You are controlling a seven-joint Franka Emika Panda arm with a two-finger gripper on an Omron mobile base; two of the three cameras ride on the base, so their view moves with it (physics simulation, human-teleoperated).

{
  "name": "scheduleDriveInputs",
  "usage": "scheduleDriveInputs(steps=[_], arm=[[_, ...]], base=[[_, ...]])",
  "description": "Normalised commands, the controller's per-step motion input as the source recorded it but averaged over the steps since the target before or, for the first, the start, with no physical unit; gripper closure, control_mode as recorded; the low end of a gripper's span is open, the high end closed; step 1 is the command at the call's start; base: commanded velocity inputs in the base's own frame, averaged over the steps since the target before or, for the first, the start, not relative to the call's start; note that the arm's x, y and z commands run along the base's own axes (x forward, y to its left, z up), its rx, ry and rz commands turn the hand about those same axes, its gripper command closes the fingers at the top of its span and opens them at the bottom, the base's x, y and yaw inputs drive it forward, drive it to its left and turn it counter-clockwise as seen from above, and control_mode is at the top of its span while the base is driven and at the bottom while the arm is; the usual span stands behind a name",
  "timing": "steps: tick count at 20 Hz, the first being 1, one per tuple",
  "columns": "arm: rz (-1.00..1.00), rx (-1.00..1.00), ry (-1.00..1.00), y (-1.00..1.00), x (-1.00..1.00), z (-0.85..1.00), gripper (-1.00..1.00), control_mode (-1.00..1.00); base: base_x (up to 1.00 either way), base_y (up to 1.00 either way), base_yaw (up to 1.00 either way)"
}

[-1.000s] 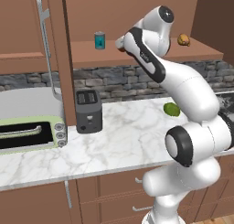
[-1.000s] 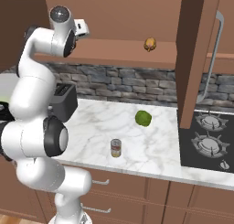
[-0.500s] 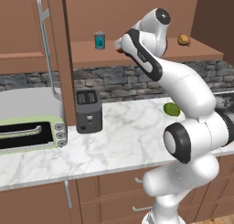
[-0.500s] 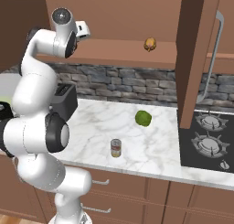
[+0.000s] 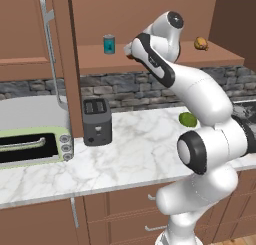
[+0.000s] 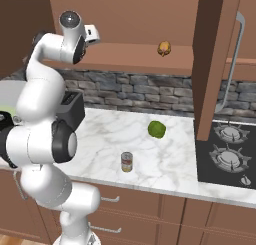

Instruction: Pick the cans from the counter and place them in their designated side in the cabinet.

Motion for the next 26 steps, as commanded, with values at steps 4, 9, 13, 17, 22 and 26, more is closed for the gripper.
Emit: scheduleDriveInputs(steps=[4, 9, 13, 17, 22, 26], arm=[[0.0, 0.0, 0.01, 0.0, 0.15, -0.09, 1.0, -1.0], [0.0, 0.0, 0.01, 0.0, 0.15, -0.08, 1.0, -1.0], [0.0, -0.01, 0.01, 0.0, 0.09, -0.14, -1.0, -1.0], [0.0, -0.01, 0.0, 0.0, 0.06, -0.13, -1.0, -1.0], [0.0, -0.01, -0.01, 0.0, 0.1, -0.1, -1.0, -1.0], [0.0, -0.01, -0.05, 0.0, 0.1, -0.07, -1.0, -1.0]], base=[[0.0, 0.0, 0.0], [0.0, 0.0, 0.0], [0.0, 0.0, 0.0], [0.0, 0.0, 0.0], [0.0, 0.0, 0.0], [0.0, 0.0, 0.0]])
